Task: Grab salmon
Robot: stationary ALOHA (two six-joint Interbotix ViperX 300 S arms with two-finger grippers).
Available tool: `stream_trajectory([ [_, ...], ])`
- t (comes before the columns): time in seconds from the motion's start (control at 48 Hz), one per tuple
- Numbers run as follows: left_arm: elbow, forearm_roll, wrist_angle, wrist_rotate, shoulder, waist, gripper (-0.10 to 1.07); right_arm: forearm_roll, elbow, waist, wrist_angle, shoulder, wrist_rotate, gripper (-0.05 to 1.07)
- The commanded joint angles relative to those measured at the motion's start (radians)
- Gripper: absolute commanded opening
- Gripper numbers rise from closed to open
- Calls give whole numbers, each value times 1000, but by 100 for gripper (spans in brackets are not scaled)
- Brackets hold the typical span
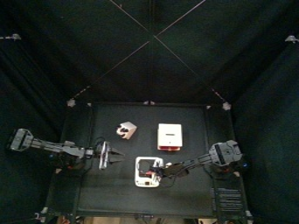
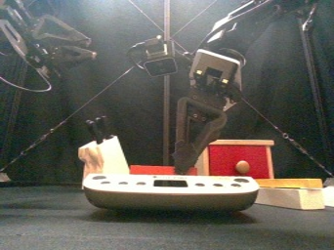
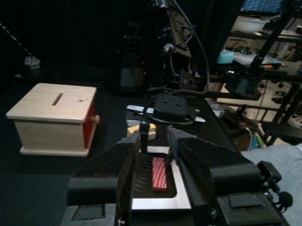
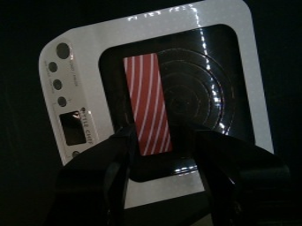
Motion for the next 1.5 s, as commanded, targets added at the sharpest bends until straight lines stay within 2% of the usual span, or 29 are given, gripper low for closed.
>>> stream_trajectory([
  [0.0, -14, 2, -3, 2, 2, 0, 73, -2, -26, -3, 15, -15, 0, 82],
  [0.208, -12, 2, -3, 2, 2, 2, 73, -3, -46, 5, 77, 0, -3, 80],
  [0.458, -12, 0, -3, 2, 2, 2, 73, 0, -58, 12, 97, 2, 3, 65],
  [0.583, -14, 2, -3, 2, 2, 2, 73, 5, -60, 12, 95, -12, 6, 60],
  [0.75, -14, 2, -3, 2, 0, 2, 73, 28, -54, 12, 86, -64, 9, 60],
  [0.979, -12, 2, -3, 3, -9, 2, 73, 87, 0, 12, -6, -143, 11, 60],
  [1.188, -12, 2, -3, 6, -11, 2, 73, 146, 86, 3, -123, -196, 11, 60],
  [1.479, -12, 5, -3, 8, -11, 12, 73, 179, 120, -11, -160, -210, 11, 60],
])
